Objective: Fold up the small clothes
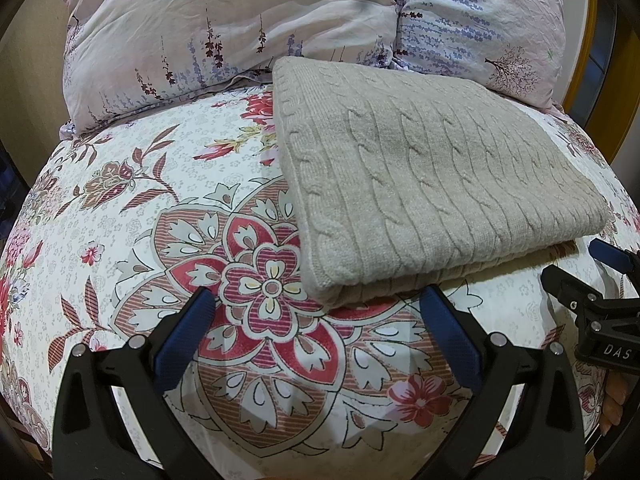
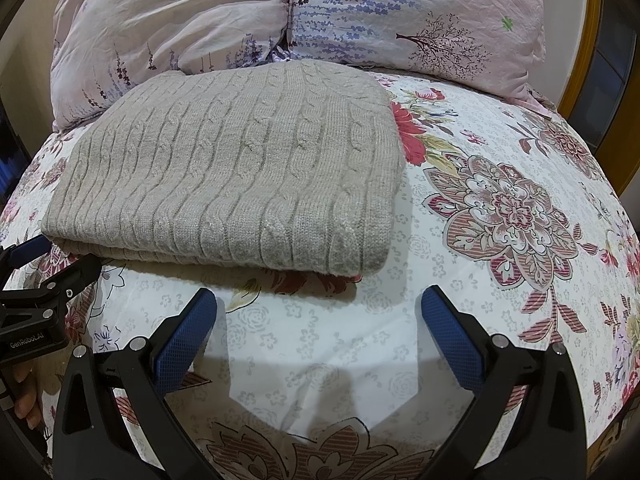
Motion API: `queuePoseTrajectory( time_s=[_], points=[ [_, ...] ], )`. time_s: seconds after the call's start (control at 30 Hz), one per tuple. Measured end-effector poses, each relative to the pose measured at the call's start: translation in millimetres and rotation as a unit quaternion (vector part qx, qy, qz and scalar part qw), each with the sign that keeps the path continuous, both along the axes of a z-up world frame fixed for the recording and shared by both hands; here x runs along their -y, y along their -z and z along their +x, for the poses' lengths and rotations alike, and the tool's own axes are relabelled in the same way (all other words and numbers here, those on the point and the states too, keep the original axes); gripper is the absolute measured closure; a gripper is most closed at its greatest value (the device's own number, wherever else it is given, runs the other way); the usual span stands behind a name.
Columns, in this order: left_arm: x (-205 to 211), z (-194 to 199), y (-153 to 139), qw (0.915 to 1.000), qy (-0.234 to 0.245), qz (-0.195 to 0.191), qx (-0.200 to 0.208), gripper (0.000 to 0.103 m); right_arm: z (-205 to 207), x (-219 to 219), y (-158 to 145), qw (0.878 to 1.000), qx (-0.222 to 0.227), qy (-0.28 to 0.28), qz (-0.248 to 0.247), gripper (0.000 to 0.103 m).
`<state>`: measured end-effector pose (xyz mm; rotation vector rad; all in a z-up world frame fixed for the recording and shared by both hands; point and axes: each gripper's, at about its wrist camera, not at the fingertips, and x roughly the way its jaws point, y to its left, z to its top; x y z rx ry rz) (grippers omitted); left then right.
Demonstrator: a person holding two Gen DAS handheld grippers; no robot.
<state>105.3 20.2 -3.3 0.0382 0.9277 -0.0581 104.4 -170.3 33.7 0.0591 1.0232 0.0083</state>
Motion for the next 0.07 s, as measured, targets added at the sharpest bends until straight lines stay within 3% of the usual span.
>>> queuePoseTrajectory(
  time_s=[0.07],
  points=[
    [0.1, -0.1, 0.0, 1.0, 0.0, 0.0, 0.0, 0.002, 0.0, 0.0, 0.0, 1.0, 0.0, 0.0, 0.0, 0.001]
  ],
)
